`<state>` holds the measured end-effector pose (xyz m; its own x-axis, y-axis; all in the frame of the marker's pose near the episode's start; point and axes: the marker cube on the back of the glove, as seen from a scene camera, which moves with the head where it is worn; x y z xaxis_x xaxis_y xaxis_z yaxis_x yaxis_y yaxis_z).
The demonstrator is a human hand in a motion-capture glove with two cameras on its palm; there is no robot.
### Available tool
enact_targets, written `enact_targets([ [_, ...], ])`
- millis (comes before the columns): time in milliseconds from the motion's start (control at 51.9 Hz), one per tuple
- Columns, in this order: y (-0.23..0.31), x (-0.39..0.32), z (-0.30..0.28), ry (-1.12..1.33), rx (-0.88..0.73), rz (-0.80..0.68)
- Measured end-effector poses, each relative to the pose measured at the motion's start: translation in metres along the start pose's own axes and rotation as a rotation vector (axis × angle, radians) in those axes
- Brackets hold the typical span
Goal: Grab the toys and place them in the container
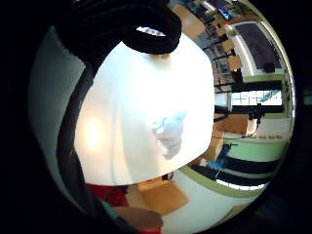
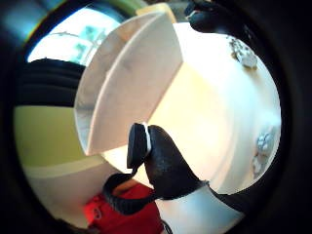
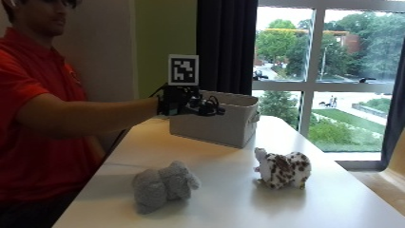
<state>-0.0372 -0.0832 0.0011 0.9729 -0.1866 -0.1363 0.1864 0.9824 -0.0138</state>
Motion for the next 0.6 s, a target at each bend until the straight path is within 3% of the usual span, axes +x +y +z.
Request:
enact_targets([
  [96, 0.006, 0.024, 0.013, 0.059, -0.002, 0.167],
  [597, 0.058, 0.142, 0.061, 0.102, -0.059, 0.31],
])
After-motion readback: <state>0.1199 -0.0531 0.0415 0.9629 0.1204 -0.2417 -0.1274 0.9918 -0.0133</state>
